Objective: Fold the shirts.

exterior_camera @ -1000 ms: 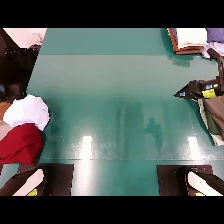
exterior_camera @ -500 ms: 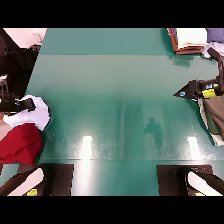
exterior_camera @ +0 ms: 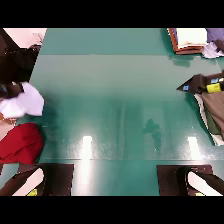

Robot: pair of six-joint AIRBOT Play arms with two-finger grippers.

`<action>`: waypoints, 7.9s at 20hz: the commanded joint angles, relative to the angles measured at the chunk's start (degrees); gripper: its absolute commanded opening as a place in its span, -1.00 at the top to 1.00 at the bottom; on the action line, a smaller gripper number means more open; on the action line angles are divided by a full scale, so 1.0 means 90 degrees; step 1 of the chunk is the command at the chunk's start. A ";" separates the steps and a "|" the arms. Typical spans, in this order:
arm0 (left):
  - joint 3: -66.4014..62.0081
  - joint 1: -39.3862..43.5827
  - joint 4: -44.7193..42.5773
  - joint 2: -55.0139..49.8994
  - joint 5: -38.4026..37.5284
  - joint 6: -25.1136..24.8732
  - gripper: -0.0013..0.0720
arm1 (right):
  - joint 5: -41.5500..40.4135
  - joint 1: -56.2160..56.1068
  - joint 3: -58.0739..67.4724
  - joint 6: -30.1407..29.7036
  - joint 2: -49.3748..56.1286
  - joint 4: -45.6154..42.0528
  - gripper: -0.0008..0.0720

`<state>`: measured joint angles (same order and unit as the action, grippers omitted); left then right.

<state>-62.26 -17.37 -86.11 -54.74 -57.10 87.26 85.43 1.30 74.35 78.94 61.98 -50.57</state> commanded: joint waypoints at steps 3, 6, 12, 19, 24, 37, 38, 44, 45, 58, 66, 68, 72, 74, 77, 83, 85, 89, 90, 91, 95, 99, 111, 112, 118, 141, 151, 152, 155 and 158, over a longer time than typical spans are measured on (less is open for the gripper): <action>-0.2647 0.1392 0.1168 0.0746 -0.1275 -0.0573 0.88 | -0.0457 0.0000 0.1707 0.0007 -0.0002 -0.0012 0.92; -0.3606 0.2657 0.1168 0.0738 -0.1613 -0.0452 0.88 | -0.0733 0.0000 0.2538 0.0005 0.0027 -0.0017 0.92; -0.3050 0.4639 0.1171 0.0274 -0.1926 0.0080 0.88 | -0.0476 0.0000 0.3784 0.0005 0.0488 -0.0017 0.92; -0.0736 0.5875 0.1506 -0.0624 -0.0068 0.0784 0.87 | 0.0330 0.0000 0.3956 0.0005 0.0860 -0.0017 0.92; -0.0563 0.5812 0.2008 -0.0862 0.0231 0.0233 -0.98 | 0.0529 0.0000 0.3956 0.0005 0.0947 -0.0058 0.92; -0.0767 0.3220 0.2922 -0.3526 -0.0916 -0.1875 -0.98 | 0.0724 0.0000 0.3954 0.0005 0.0950 -0.0061 0.92; -0.0767 0.3225 0.3016 -0.3723 -0.0928 -0.1923 -0.98 | 0.0724 0.0000 0.3954 0.0005 0.0950 -0.0061 0.92; -0.0792 0.3225 0.3189 -0.3939 -0.0685 -0.1921 0.88 | 0.0729 -0.0002 0.2919 0.0007 0.0741 -0.0053 0.92; -0.0831 0.3225 0.3162 -0.3922 -0.0716 -0.1921 0.88 | 0.0716 0.0000 0.2392 0.0007 0.0627 -0.0056 0.92; -0.1294 0.3225 0.2565 -0.3116 -0.0714 -0.1914 0.88 | -0.2254 -0.1953 -0.3497 -0.1671 0.1695 0.1540 -0.45; -0.1294 0.3225 0.2511 -0.3072 -0.0952 -0.1899 0.88 | -0.1802 -0.2773 -0.2256 -0.1994 0.2783 0.1596 0.92; -0.1297 0.3211 0.2395 -0.2817 -0.0816 -0.1795 0.88 | -0.1586 -0.2623 -0.1996 -0.1982 0.2601 0.1472 0.93; -0.1552 0.3113 0.2276 -0.1562 -0.0323 -0.1622 0.88 | -0.1268 -0.2064 -0.0899 -0.1207 0.1571 0.0423 0.93; -0.1914 0.3138 0.2288 -0.0843 -0.0328 -0.1615 0.88 | -0.1139 -0.1783 -0.0092 -0.0928 0.1015 0.0061 0.93; -0.2521 0.3147 0.2550 0.0092 -0.0328 -0.1520 0.88 | -0.1132 -0.1552 0.1100 -0.0806 0.0367 -0.0073 0.93; -0.3942 0.3147 0.3451 0.0673 -0.1280 -0.1520 0.88 | -0.0646 -0.1547 0.2841 -0.0464 -0.0189 -0.0226 0.93; -0.4053 0.3147 0.3492 0.0673 -0.1622 -0.1387 0.88 | -0.0182 -0.1547 0.3364 -0.0039 -0.0148 -0.0636 0.93; -0.3390 0.3147 0.3417 0.0593 -0.2278 -0.1222 0.88 | 0.0699 -0.1547 0.3711 0.0219 0.0330 -0.0733 0.93; -0.2965 0.3147 0.3402 0.0593 -0.2263 -0.1226 0.88 | 0.0753 -0.1547 0.3546 0.0223 0.0478 -0.0738 0.93; -0.2455 0.3147 0.3351 0.0593 -0.2208 -0.1229 0.88 | 0.0748 -0.1547 0.3288 0.0223 0.0605 -0.0736 0.93; -0.0104 0.3147 0.3257 0.0593 -0.1948 -0.1246 0.88 | 0.0644 -0.1547 0.1695 0.0160 0.0935 -0.0814 0.93; 0.2028 0.3147 0.3337 0.0593 -0.1593 -0.1532 0.88 | 0.0260 -0.1547 0.0277 0.0053 0.0974 -0.0957 0.93; 0.2980 0.3145 0.4272 0.0593 -0.1528 -0.2225 -0.27 | 0.0015 -0.1547 -0.0797 0.0061 0.0976 -0.1052 0.93; 0.2790 0.3145 0.4226 0.0593 -0.1384 -0.2225 -0.28 | 0.0010 -0.1547 -0.0797 0.0058 0.0974 -0.1049 0.93; 0.1438 0.2968 0.3291 0.0005 0.0389 -0.1795 -0.28 | 0.0027 -0.1547 -0.0797 0.0058 0.0974 -0.1042 0.93; 0.0010 0.2863 0.3762 -0.2936 -0.0527 -0.2348 0.88 | 0.0085 -0.1411 -0.0454 0.0058 0.0974 -0.1059 0.93; -0.4544 0.2863 0.2346 0.0374 0.0459 -0.2195 0.88 | 0.0517 -0.0444 0.5187 0.0061 0.0971 -0.1054 0.93; -0.4864 0.2863 0.2346 0.0522 0.0459 -0.2195 0.88 | 0.0459 -0.0386 0.5564 0.0061 0.0899 -0.1056 0.93; -0.5586 0.2863 0.2351 0.0801 0.0389 -0.2169 0.88 | -0.0340 -0.0148 0.5175 0.0053 0.0027 -0.1056 0.93; -0.6156 0.2863 0.2351 0.0850 0.0340 -0.1870 0.88 | -0.1095 0.0223 0.4243 -0.0214 -0.1020 -0.1054 0.93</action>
<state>-112.01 8.47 -64.10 -48.64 -54.48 68.49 82.37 0.62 116.25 78.81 59.88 -59.29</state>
